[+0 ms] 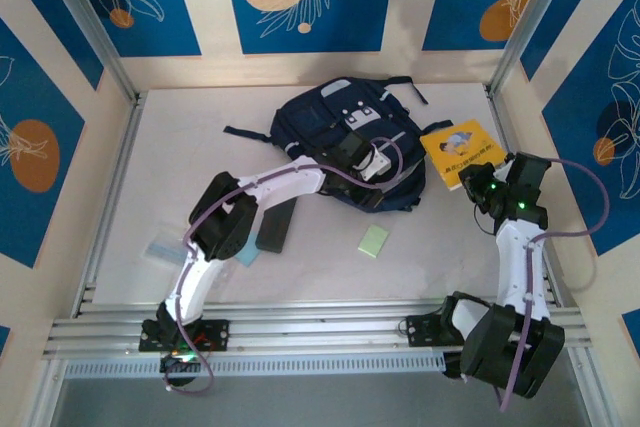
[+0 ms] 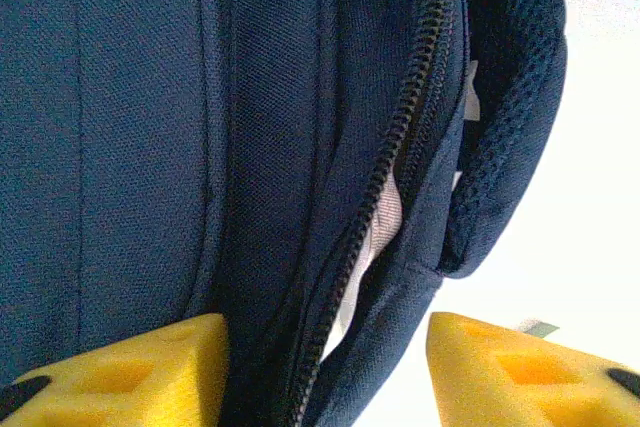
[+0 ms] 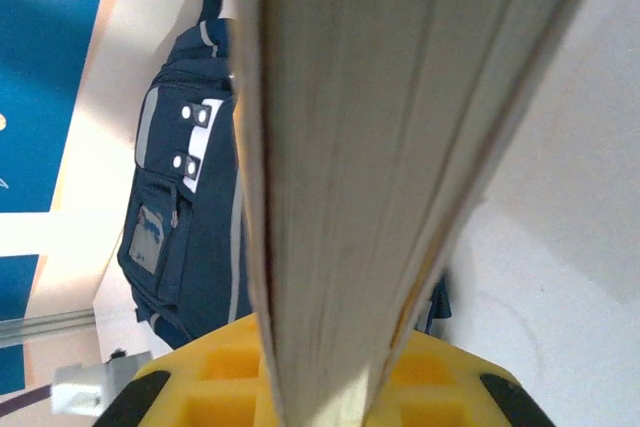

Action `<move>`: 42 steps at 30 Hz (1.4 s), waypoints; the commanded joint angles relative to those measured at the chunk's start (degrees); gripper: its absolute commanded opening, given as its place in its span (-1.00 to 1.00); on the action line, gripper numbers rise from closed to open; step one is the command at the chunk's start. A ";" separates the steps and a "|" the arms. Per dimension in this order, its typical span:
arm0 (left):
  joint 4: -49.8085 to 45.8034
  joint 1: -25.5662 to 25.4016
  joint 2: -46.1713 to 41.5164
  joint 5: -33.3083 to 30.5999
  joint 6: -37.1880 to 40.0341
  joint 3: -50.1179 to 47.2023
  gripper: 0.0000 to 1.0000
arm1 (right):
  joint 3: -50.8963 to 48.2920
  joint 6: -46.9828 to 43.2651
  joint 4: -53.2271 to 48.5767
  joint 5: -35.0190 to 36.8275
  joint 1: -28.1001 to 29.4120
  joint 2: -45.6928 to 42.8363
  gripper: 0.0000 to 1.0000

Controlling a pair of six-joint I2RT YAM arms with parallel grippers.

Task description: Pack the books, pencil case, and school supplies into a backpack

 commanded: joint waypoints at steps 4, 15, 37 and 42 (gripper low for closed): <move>2.05 -0.25 0.23 -3.20 0.05 2.37 -0.91 | -0.02 -2.73 -0.55 -1.72 -0.27 -3.83 -1.00; 6.87 4.22 -11.60 -3.94 -14.88 -1.30 -1.00 | -3.29 -2.10 -5.74 9.64 -0.38 -10.13 -1.00; 19.95 6.17 -18.62 3.47 -21.14 -6.91 -1.00 | -6.88 21.12 30.45 3.28 28.89 6.90 -1.00; 20.54 6.17 -19.95 4.07 -21.72 -8.60 -1.00 | -3.10 23.50 42.70 3.27 32.89 21.99 -1.00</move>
